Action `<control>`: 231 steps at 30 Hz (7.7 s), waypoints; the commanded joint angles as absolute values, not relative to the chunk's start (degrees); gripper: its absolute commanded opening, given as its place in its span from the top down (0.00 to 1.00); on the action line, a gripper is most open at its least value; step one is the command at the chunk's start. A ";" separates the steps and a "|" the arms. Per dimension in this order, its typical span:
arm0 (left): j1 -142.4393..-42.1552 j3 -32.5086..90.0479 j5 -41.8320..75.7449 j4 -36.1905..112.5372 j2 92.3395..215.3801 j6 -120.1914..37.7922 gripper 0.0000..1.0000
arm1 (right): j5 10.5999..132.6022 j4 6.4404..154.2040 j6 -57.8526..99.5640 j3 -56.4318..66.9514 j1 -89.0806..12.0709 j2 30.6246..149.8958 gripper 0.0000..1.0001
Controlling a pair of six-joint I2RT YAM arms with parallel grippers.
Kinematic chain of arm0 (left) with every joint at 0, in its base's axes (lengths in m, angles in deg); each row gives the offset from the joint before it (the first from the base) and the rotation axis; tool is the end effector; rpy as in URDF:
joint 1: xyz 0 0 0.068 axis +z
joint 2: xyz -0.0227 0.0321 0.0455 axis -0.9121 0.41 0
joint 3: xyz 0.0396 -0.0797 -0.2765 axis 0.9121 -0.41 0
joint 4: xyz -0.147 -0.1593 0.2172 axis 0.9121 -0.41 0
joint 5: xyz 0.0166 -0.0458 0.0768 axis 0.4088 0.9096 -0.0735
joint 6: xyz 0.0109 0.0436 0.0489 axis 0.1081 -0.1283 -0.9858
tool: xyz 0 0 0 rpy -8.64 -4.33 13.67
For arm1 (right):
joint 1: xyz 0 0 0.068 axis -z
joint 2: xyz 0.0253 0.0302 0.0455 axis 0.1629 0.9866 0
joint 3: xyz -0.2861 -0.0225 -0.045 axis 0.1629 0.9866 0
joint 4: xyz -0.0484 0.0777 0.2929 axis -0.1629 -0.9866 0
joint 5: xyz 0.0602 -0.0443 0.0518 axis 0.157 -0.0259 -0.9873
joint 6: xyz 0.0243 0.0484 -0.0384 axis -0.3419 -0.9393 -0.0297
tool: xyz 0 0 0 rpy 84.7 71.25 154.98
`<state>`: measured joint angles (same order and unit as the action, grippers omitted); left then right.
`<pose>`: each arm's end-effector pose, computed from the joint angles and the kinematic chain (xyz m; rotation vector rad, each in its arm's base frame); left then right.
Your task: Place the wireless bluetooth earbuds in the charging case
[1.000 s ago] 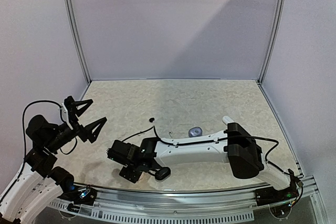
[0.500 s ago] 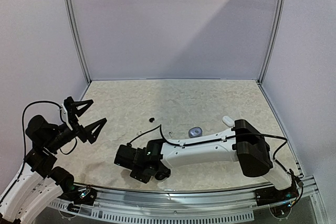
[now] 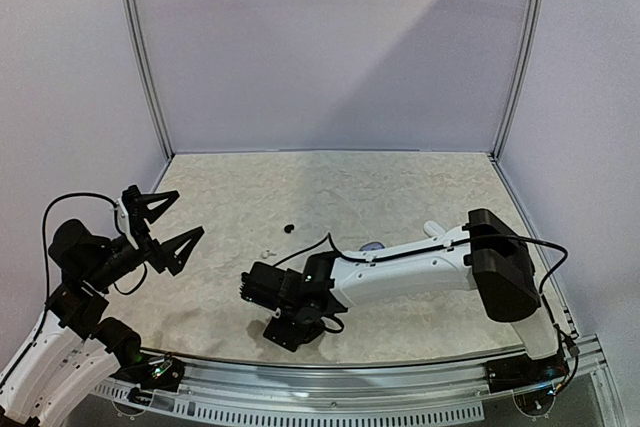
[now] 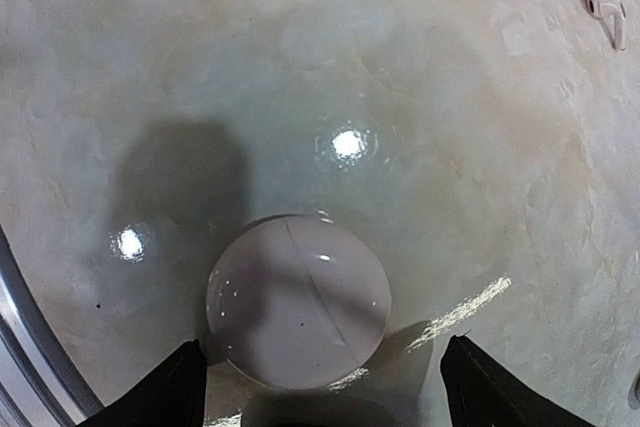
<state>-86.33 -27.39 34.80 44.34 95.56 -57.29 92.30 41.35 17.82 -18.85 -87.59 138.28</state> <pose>0.1460 -0.0795 0.2660 0.6790 1.3182 -0.5556 0.1194 0.5144 0.1243 -1.4792 2.2813 0.1278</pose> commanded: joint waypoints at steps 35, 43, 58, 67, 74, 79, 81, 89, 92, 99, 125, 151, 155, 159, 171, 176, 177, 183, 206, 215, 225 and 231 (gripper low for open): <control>-85.58 -23.82 28.48 39.91 93.32 -45.79 0.06 | 93.58 50.72 17.90 -17.19 -85.20 133.16 0.71; -85.58 -21.52 36.21 29.56 93.76 -26.58 0.10 | 99.27 74.64 53.84 -10.14 -85.30 119.81 0.76; -85.41 -21.03 47.26 31.00 94.93 -29.76 0.18 | 93.18 74.67 73.14 -24.56 -85.67 126.25 0.79; -86.26 -23.87 43.65 39.41 98.36 -22.84 0.42 | 92.25 74.05 74.71 -28.49 -86.45 129.00 0.80; -86.45 -24.56 43.13 41.07 98.80 -22.62 0.58 | 91.10 73.67 75.13 -29.86 -86.60 130.37 0.80; -86.46 -24.94 43.66 41.74 98.55 -22.31 0.87 | 91.94 74.07 74.96 -30.47 -86.70 130.62 0.81; -86.47 -25.01 44.13 41.91 98.37 -22.53 1.00 | 92.35 74.01 74.81 -30.64 -86.71 130.69 0.81; -86.39 -24.71 43.44 40.35 96.87 -29.32 1.00 | 91.57 65.19 70.06 -35.48 -85.62 130.56 0.05; -86.38 -24.51 45.71 39.59 95.40 -37.12 1.00 | 82.37 52.52 63.87 -39.64 -82.78 129.43 0.01; -86.42 -25.03 52.37 41.41 95.11 -39.47 1.00 | 44.15 43.97 48.56 -41.52 -75.54 126.72 0.04; -86.42 -25.46 53.42 41.69 95.44 -38.84 1.00 | 36.49 52.17 32.02 -46.02 -74.15 135.74 0.77; -85.73 -28.55 49.01 46.60 95.64 -27.25 0.58 | 40.19 85.66 13.30 -24.32 -72.34 125.02 1.00; -85.66 -28.72 50.28 47.51 95.65 -26.69 0.55 | 39.57 87.60 12.08 -24.41 -72.47 125.86 1.00; -85.67 -28.83 50.08 47.99 95.64 -25.96 0.48 | 39.71 87.64 12.35 -24.74 -72.62 126.51 1.00; -85.59 -28.98 48.19 50.22 95.07 -23.65 0.55 | 42.06 84.62 15.94 -26.25 -74.42 128.53 1.00; -85.60 -29.07 49.30 51.10 94.81 -23.76 0.58 | 41.93 84.38 16.07 -26.27 -74.49 128.53 1.00; -85.59 -29.11 49.38 51.17 94.80 -23.82 0.61 | 41.79 84.42 16.18 -26.26 -74.48 128.60 1.00; -85.58 -29.16 51.07 52.41 94.63 -23.67 0.65 | 41.13 84.18 16.22 -26.24 -74.38 129.12 1.00; -85.75 -28.77 56.56 44.92 91.82 -36.78 1.00 | 45.28 77.11 21.25 -29.36 -74.58 129.44 0.46; -85.50 -28.20 59.17 42.70 89.95 -39.46 1.00 | 47.45 69.37 23.80 -35.60 -74.63 133.22 0.47; -85.53 -28.72 60.34 41.65 88.43 -40.22 1.00 | 48.29 65.39 22.07 -41.72 -74.10 136.74 0.55; -85.55 -28.72 59.59 42.18 88.14 -39.79 1.00 | 47.79 64.90 21.36 -41.72 -74.04 137.10 0.55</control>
